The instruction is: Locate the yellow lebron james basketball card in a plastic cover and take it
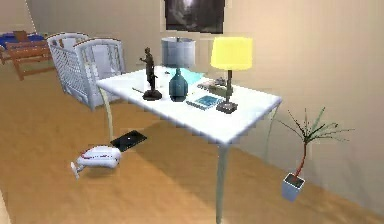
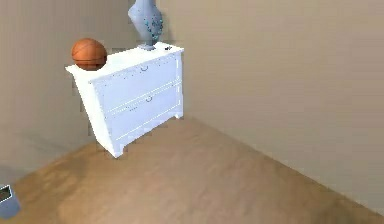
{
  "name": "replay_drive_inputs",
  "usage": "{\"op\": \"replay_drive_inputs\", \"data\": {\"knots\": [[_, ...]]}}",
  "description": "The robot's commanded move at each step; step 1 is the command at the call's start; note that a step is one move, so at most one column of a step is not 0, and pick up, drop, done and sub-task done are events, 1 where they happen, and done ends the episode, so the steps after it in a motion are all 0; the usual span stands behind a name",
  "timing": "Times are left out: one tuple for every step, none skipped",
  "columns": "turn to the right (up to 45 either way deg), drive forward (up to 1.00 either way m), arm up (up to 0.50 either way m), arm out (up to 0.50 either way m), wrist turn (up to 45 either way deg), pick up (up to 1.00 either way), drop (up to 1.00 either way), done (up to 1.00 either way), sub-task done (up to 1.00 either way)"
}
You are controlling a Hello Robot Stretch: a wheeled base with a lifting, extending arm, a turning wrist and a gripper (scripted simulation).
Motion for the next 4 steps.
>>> {"op": "replay_drive_inputs", "data": {"knots": [[-6.0,0.0,0.0,0.0,0.0,0.0,0.0,0.0,0.0],[0.0,0.3,0.0,0.0,0.0,0.0,0.0,0.0,0.0],[30.0,0.0,0.0,0.0,0.0,0.0,0.0,0.0,0.0],[0.0,0.1,0.0,0.0,0.0,0.0,0.0,0.0,0.0]]}}
